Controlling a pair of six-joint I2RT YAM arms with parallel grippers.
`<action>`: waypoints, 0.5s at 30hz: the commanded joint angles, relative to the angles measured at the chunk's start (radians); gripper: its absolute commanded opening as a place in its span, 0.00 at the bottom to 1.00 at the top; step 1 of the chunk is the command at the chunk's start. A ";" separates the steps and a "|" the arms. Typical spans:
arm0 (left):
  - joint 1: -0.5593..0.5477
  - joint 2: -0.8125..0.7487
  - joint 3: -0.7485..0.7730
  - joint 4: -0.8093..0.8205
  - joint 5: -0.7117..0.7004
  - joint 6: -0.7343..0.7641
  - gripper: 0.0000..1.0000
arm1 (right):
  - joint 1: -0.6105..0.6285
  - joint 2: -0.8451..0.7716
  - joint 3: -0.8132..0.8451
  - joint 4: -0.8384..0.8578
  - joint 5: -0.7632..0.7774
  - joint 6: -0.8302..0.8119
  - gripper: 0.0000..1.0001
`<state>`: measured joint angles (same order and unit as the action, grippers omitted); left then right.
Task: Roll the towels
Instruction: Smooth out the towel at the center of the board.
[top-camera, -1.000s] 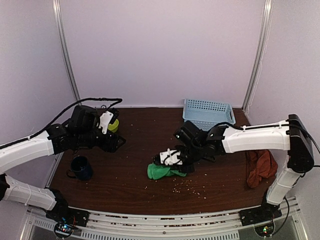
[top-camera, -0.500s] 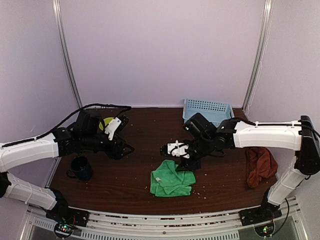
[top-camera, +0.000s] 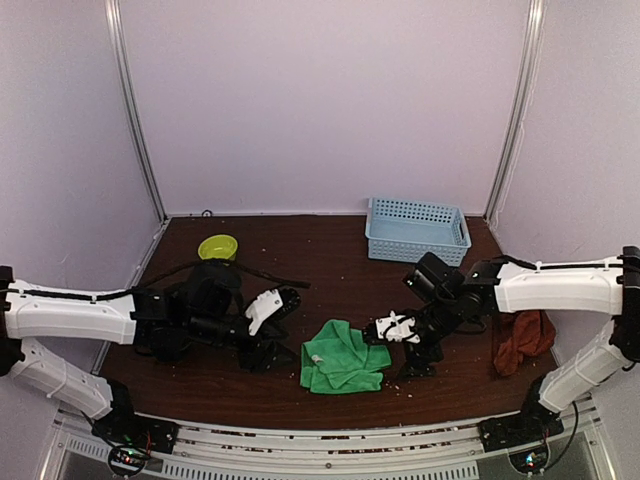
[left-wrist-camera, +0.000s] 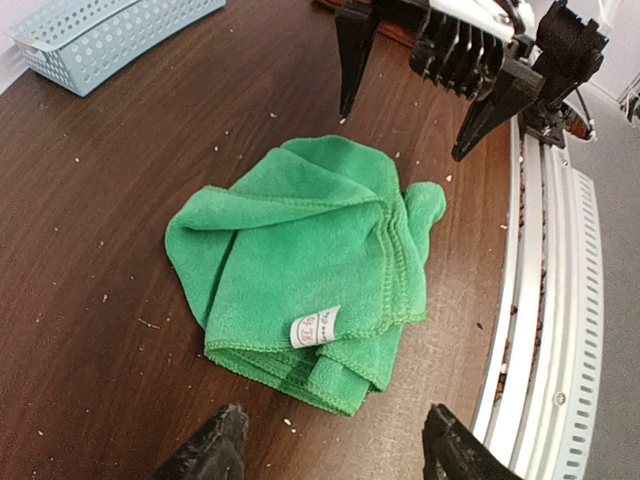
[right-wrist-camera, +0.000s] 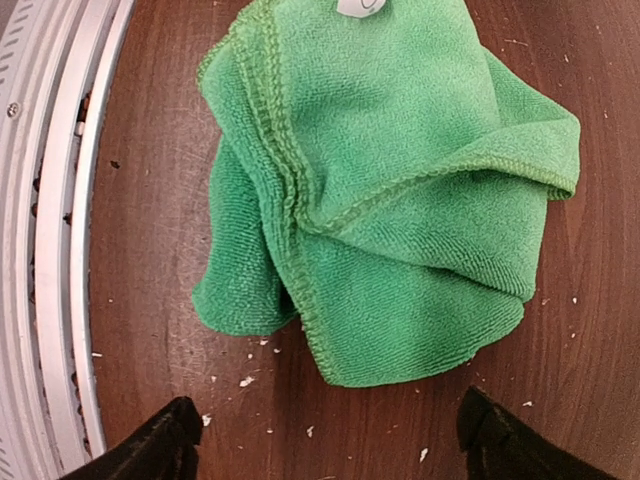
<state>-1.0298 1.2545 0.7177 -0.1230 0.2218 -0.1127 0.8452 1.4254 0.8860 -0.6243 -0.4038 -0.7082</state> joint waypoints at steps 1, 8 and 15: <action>-0.009 0.071 -0.008 0.135 0.004 0.020 0.62 | 0.002 0.053 -0.007 0.089 0.045 0.028 0.84; -0.010 0.061 -0.006 0.135 -0.017 0.005 0.62 | 0.005 0.137 0.008 0.172 0.089 0.078 0.61; -0.010 0.016 -0.021 0.103 -0.057 -0.012 0.62 | -0.010 0.208 0.135 0.122 0.070 0.095 0.09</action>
<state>-1.0359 1.3067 0.7082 -0.0502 0.1959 -0.1143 0.8459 1.6127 0.9356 -0.4953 -0.3321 -0.6312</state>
